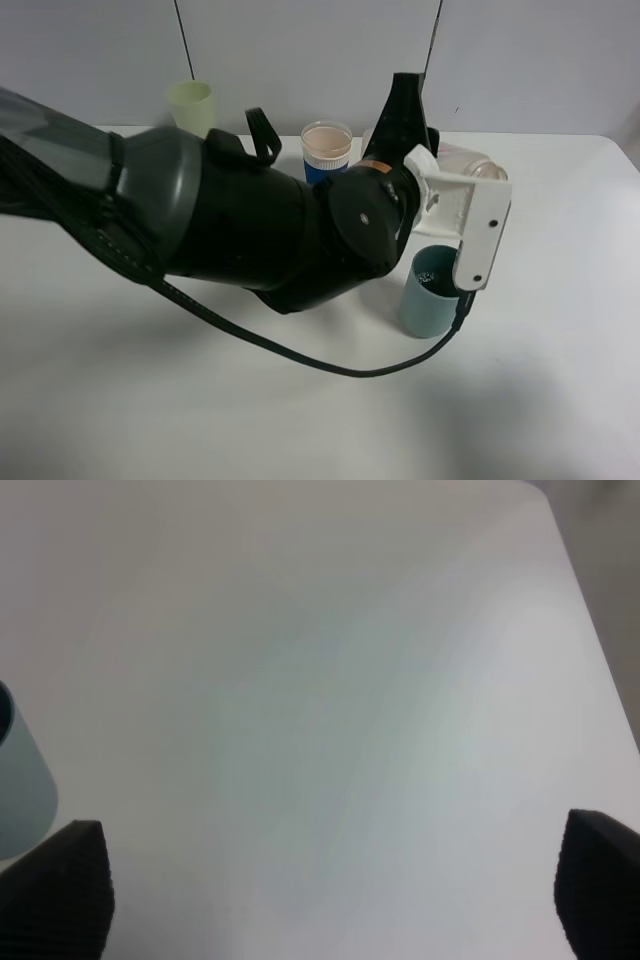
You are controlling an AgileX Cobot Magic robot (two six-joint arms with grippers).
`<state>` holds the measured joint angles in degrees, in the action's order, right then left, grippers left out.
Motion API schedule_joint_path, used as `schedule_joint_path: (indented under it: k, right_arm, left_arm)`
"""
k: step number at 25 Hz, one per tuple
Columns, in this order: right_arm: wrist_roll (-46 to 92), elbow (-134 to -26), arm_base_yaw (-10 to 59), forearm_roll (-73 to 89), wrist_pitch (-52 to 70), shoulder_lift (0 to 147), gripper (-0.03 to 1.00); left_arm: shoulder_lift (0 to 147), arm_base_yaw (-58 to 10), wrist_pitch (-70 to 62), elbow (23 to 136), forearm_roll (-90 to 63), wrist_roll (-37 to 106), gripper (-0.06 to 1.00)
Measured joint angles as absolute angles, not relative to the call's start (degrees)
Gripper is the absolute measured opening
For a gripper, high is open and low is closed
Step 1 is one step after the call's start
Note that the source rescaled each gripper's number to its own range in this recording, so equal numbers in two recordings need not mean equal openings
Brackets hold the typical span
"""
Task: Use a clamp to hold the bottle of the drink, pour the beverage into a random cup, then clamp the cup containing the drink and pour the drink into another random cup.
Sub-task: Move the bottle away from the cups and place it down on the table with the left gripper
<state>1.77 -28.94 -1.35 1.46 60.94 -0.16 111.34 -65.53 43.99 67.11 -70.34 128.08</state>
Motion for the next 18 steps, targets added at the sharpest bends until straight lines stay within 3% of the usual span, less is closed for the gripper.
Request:
schedule_joint_path:
  k: [8,18]
  right_arm:
    - [1.8,-28.9,-1.3,1.5,60.9,-0.2,0.64]
    - [1.8,-28.9,-1.3,1.5,60.9,-0.2,0.64]
  left_arm:
    - [105.2,-60.4,39.3,60.9,-68.2,110.3,0.00]
    - [93.2,-50.5,32.6,47.1,-49.2,69.3,0.00]
